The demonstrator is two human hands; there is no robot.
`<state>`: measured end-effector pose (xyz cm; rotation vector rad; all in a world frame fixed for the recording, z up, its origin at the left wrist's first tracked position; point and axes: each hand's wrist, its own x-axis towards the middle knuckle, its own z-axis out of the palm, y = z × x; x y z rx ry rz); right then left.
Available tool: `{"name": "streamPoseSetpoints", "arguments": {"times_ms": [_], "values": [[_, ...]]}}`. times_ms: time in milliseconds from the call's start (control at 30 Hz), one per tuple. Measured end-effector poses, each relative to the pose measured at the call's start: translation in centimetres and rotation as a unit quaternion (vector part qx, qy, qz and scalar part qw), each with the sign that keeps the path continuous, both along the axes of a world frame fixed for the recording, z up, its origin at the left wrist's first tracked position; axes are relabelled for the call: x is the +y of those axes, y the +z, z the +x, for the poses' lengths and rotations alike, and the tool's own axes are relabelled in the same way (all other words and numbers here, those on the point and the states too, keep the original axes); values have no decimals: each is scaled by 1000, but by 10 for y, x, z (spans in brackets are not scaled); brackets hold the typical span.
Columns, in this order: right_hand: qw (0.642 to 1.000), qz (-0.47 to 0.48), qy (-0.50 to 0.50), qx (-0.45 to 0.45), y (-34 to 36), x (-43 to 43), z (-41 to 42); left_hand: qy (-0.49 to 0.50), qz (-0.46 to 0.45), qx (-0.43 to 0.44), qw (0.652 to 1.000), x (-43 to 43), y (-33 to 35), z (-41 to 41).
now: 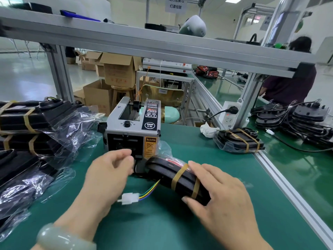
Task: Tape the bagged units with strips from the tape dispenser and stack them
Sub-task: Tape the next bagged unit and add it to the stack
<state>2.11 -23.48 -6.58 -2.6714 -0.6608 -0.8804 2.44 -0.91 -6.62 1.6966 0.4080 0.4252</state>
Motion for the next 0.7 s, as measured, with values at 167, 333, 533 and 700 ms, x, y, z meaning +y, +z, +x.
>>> {"name": "streamPoseSetpoints", "arguments": {"times_ms": [167, 333, 533, 700], "values": [[1000, 0, -24, 5, 0, 3, 0, 53, -166, 48, 984, 20, 8, 17], [1000, -5, -27, -4, -3, 5, 1, 24, -268, 107, 957, 23, 7, 26], [1000, 0, -30, -3, -3, 6, 0, 21, -298, 90, 950, 20, 11, 33], [999, 1, -32, -5, -3, 6, -1, 39, -301, 77, 950, 16, 11, 40]]}}
